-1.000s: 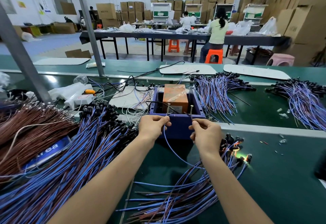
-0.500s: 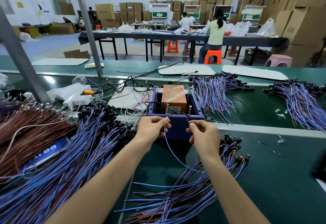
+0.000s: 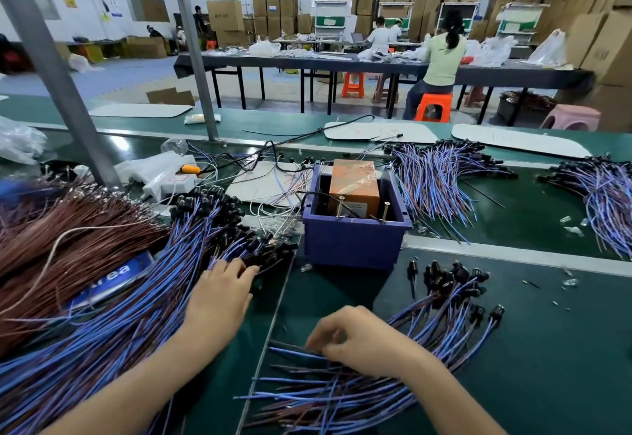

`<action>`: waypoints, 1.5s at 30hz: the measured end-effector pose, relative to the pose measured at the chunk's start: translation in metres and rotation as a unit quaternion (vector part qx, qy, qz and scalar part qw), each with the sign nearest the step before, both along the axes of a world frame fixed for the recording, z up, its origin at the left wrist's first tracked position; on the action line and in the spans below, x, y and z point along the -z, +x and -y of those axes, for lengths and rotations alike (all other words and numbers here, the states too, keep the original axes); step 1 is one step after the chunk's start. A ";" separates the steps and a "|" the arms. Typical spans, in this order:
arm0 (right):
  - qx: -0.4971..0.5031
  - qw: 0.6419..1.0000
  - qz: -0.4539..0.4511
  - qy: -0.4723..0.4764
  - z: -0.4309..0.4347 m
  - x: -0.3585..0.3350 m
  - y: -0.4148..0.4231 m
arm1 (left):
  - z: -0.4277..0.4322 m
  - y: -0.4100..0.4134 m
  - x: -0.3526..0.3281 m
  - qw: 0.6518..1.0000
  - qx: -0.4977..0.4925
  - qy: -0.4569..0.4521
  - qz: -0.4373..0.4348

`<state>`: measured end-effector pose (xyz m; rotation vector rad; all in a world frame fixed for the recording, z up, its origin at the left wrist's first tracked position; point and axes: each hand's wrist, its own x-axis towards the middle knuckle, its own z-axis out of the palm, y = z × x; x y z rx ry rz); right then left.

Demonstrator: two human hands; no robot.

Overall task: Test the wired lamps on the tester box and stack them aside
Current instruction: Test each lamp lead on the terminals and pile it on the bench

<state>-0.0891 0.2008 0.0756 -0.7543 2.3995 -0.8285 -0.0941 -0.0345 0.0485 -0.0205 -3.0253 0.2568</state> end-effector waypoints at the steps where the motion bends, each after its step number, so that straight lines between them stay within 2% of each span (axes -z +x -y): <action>1: -0.003 1.000 0.001 0.002 0.002 0.000 0.000 | 0.000 -0.002 0.004 1.000 -0.001 -0.016 -0.005; 8: 0.044 0.999 0.016 -0.026 -0.006 0.009 0.000 | 0.002 -0.010 0.009 0.995 0.007 0.094 -0.042; 12: 0.074 0.996 0.016 -0.049 -0.009 0.010 0.001 | -0.004 -0.009 0.004 0.997 0.040 0.041 -0.051; 13: 0.086 0.994 0.014 -0.062 -0.009 0.010 0.002 | -0.006 -0.007 0.003 0.995 0.053 0.061 -0.060; 15: 0.129 0.983 0.027 -0.127 -0.007 0.009 0.003 | -0.013 -0.001 -0.004 0.966 0.105 0.217 -0.097; 17: 0.184 0.947 0.095 -0.247 0.000 0.005 0.006 | -0.031 0.009 -0.017 0.900 0.198 0.366 -0.126; 19: 0.212 0.905 0.141 -0.341 0.008 0.000 0.009 | -0.054 0.018 -0.027 0.855 0.256 0.427 -0.144; 22: 0.271 0.834 0.188 -0.442 0.015 -0.002 0.009 | -0.077 0.024 -0.033 0.814 0.203 0.520 -0.159; 24: 0.326 0.780 0.216 -0.488 0.011 -0.003 0.006 | -0.079 0.027 -0.034 0.792 0.150 0.582 -0.106; 26: 0.391 0.703 0.245 -0.541 -0.004 -0.005 -0.004 | -0.074 0.033 -0.030 0.796 0.126 0.592 -0.030; 28: 0.450 0.630 0.248 -0.582 -0.035 -0.009 -0.018 | -0.064 0.040 -0.024 0.818 0.131 0.559 0.041; 29: 0.472 0.609 0.233 -0.593 -0.055 -0.010 -0.025 | -0.058 0.043 -0.022 0.836 0.142 0.526 0.062; 30: 0.491 0.605 0.207 -0.592 -0.075 -0.011 -0.032 | -0.051 0.046 -0.022 0.851 0.151 0.496 0.080; 32: 0.533 0.629 0.137 -0.549 -0.111 -0.012 -0.043 | -0.039 0.049 -0.025 0.857 0.155 0.479 0.106; 35: 0.570 0.698 0.055 -0.430 -0.143 -0.010 -0.052 | -0.034 0.052 -0.035 0.843 0.150 0.505 0.107; 36: 0.569 0.734 0.024 -0.371 -0.147 -0.010 -0.052 | -0.036 0.053 -0.038 0.827 0.140 0.535 0.101; 38: 0.534 0.824 -0.059 -0.179 -0.142 -0.012 -0.049 | -0.048 0.052 -0.046 0.765 0.122 0.625 0.097; 39: 0.500 0.857 -0.112 -0.049 -0.135 -0.012 -0.047 | -0.056 0.051 -0.049 0.734 0.119 0.662 0.097; 40: 0.470 0.866 -0.164 0.054 -0.127 -0.014 -0.044 | -0.063 0.049 -0.053 0.709 0.117 0.689 0.097; 41: 0.460 0.861 -0.204 0.074 -0.115 -0.019 -0.038 | -0.071 0.046 -0.056 0.688 0.117 0.710 0.095; 42: 0.453 0.864 -0.219 0.033 -0.102 -0.026 -0.030 | -0.078 0.043 -0.059 0.668 0.114 0.730 0.091; 43: 0.436 0.874 -0.202 -0.067 -0.088 -0.035 -0.019 | -0.084 0.040 -0.061 0.653 0.107 0.745 0.086; 45: 0.346 0.893 -0.041 -0.284 -0.058 -0.050 0.001 | -0.096 0.030 -0.063 0.635 0.091 0.763 0.076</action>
